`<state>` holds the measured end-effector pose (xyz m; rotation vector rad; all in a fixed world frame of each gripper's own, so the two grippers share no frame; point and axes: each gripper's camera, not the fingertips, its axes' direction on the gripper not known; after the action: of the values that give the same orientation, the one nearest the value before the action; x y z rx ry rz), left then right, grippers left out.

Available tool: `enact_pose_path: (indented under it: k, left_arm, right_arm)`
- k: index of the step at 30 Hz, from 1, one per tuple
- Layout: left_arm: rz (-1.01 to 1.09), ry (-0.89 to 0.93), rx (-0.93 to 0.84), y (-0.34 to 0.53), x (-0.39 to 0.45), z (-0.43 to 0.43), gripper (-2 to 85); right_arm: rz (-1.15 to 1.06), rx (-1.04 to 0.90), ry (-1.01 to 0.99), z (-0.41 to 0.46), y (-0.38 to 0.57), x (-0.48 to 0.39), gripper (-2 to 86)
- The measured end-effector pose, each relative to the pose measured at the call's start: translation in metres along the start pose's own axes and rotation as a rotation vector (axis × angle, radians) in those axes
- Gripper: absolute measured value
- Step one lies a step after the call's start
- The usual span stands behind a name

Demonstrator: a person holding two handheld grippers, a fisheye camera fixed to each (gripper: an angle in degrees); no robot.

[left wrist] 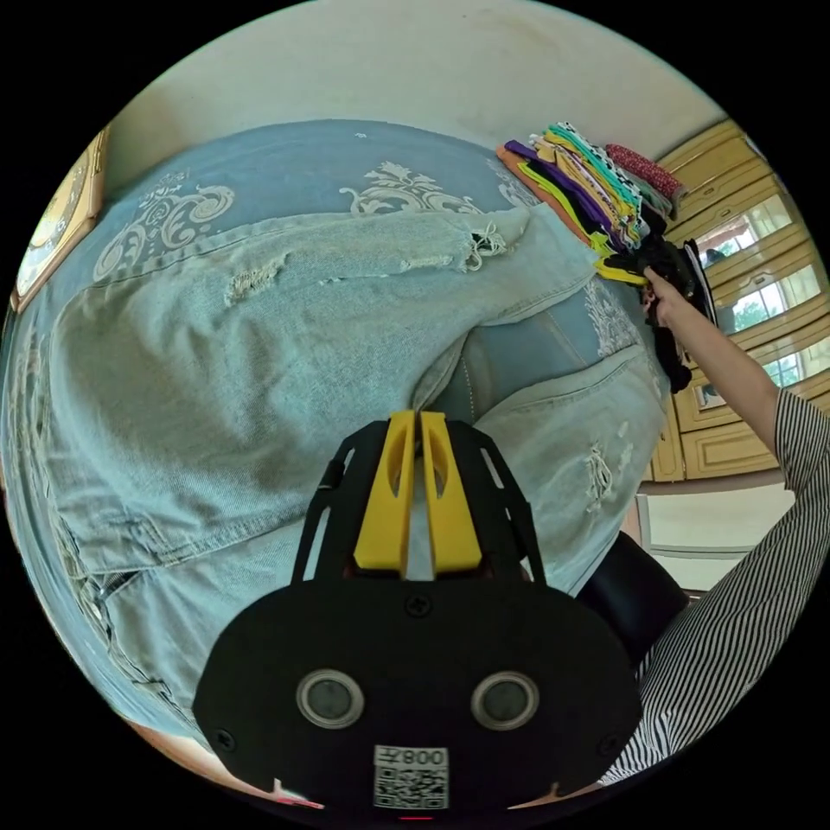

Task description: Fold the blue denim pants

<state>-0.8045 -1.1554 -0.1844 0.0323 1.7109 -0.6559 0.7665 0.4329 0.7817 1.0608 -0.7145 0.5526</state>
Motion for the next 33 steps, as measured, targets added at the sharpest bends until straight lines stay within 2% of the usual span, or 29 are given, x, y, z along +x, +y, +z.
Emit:
enact_pose_path:
  k: [7, 12, 15, 19, 23, 26, 31, 33]
  left_arm:
    - [0.087, 0.084, 0.059, 0.005, 0.006, -0.048, 1.1]
    - [0.036, 0.126, -0.07, 0.003, -0.01, -0.019, 1.8]
    - [0.014, 0.206, 0.013, 0.003, -0.019, -0.041, 2.6]
    - [0.007, 0.224, 0.107, 0.013, -0.034, -0.082, 4.1]
    - [-0.081, 0.225, 0.256, 0.027, -0.066, -0.12, 6.0]
    - [-0.188, 0.111, 0.314, 0.03, -0.101, -0.143, 7.5]
    - [-0.383, -0.083, 0.357, 0.02, -0.171, -0.179, 8.6]
    - [-0.493, -0.089, 0.358, 0.018, -0.201, -0.185, 8.8]
  right_arm:
    - [-0.139, 0.034, 0.028, -0.035, 0.019, -0.017, 2.9]
    - [0.055, -0.13, 0.051, 0.044, 0.025, 0.023, 2.4]
    - [0.088, -0.035, -0.021, 0.046, 0.03, 0.022, 1.7]
    - [0.065, 0.087, 0.108, 0.036, 0.03, -0.002, 0.8]
    - [-0.126, 0.153, 0.003, 0.047, 0.026, -0.066, 1.0]
    - [-0.359, 0.091, -0.045, 0.086, 0.023, -0.145, 1.7]
    - [-0.697, -0.045, 0.012, 0.18, 0.032, -0.281, 3.8]
    - [-0.818, -0.102, 0.023, 0.229, 0.043, -0.34, 5.6]
